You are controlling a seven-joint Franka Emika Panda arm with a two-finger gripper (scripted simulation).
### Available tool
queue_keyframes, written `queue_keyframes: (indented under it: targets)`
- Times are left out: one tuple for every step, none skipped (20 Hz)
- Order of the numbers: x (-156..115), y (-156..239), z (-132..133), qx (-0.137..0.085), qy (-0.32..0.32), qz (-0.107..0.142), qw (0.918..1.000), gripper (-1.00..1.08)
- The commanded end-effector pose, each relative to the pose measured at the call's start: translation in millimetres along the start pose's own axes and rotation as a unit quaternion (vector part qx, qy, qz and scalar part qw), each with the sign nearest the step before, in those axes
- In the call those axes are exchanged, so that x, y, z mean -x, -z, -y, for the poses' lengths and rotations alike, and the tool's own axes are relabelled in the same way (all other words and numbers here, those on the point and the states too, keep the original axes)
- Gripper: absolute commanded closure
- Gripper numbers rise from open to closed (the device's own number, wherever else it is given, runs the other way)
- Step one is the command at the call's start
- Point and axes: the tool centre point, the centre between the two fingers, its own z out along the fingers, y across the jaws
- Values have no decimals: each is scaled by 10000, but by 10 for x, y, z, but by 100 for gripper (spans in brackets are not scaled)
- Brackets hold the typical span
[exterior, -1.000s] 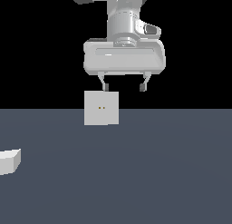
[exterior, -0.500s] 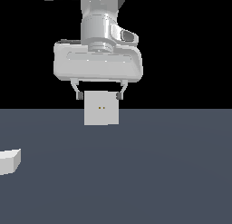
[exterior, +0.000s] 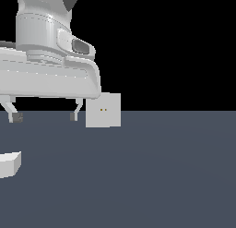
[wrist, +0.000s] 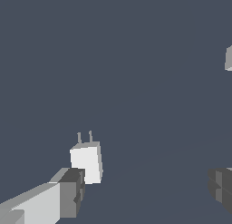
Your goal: Plug the charger into the wall socket.
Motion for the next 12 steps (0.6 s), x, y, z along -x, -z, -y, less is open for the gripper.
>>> queue_keyframes:
  targets:
    - [56, -81, 201, -9, 218, -47, 9998, -92]
    - [76, -108, 266, -12, 288, -60, 9996, -92]
    - [94, -132, 324, -14, 351, -71, 9994, -92]
    - [111, -154, 376, -16, 407, -82, 9991, -92]
    - [126, -173, 421, -18, 455, -91, 9989, -92]
    - [139, -190, 459, -19, 497, -99, 9987, -92]
    - [150, -204, 490, -19, 532, -105, 9985, -92]
    - [159, -215, 515, -19, 559, -110, 9984, -92]
    - [165, -224, 534, -19, 579, -113, 9983, -92]
    - [169, -231, 545, -17, 592, -116, 9982, -92]
    - [171, -235, 550, -15, 598, -116, 9981, -92]
    - [170, -237, 549, -12, 598, -116, 9981, -92]
